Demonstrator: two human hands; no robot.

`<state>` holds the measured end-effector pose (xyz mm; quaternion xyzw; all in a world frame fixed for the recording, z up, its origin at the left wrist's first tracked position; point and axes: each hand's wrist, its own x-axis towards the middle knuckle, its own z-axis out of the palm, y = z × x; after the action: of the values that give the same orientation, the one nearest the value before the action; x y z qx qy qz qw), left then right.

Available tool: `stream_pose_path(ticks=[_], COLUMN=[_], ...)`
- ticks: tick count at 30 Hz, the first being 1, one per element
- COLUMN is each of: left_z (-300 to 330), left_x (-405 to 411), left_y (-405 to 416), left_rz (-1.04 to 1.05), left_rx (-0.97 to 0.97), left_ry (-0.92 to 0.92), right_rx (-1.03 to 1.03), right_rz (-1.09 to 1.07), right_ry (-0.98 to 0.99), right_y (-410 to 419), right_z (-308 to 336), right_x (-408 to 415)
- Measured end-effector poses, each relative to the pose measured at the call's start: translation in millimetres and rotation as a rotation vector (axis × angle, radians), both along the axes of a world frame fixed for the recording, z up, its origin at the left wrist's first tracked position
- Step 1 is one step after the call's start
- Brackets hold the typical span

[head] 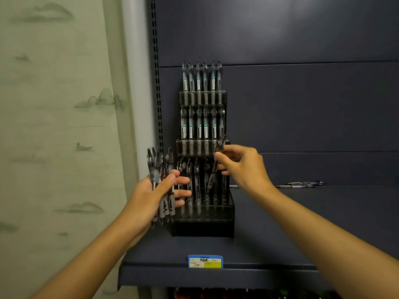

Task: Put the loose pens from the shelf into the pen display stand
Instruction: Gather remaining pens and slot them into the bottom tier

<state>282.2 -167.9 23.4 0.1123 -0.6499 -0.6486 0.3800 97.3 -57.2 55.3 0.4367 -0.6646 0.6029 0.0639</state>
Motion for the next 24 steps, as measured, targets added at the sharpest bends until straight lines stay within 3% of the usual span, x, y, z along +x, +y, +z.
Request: stream_pose_path(ticks=[9, 19, 24], left_z=[-20, -29, -29], left_x=[-3, -17, -21], left_y=[-1, 2, 1], left_rz=[-0.019, -0.053, -0.058], left_rx=[0.065, -0.016, 0.003], left_ry=[-0.04, -0.072, -0.064], right_rx=[0.099, 0.304, 0.284], right_rz=[-0.029, -0.07, -0.073], right_ry=[0.07, 0.207, 0.234], right_y=[-15, -20, -8], right_z=[-24, -39, -35], right_x=[4, -2, 4])
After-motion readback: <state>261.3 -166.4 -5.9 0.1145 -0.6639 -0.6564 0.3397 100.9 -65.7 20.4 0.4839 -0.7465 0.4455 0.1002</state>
